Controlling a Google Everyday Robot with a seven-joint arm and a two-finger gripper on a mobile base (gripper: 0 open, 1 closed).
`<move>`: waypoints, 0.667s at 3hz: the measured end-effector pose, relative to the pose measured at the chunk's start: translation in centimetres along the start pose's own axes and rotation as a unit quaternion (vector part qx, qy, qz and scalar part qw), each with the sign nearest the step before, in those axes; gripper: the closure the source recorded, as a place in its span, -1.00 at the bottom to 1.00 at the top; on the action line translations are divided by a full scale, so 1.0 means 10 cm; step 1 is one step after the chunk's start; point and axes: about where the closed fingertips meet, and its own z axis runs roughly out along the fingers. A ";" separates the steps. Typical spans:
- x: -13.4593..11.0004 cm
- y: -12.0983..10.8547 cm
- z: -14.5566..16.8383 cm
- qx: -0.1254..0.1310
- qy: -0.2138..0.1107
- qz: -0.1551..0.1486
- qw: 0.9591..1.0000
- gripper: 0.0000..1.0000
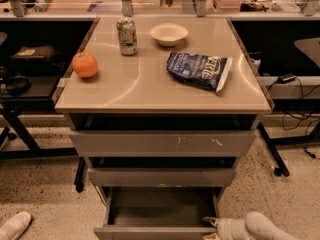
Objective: Open bottom drawer
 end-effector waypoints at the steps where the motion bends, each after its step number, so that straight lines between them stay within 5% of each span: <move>1: -0.01 0.08 -0.05 -0.003 0.002 -0.002 1.000 0.68; 2: -0.03 0.09 -0.05 -0.003 0.002 -0.002 1.000 1.00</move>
Offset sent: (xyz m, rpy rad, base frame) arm -0.1837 -0.0535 0.0375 -0.0805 0.0402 0.0894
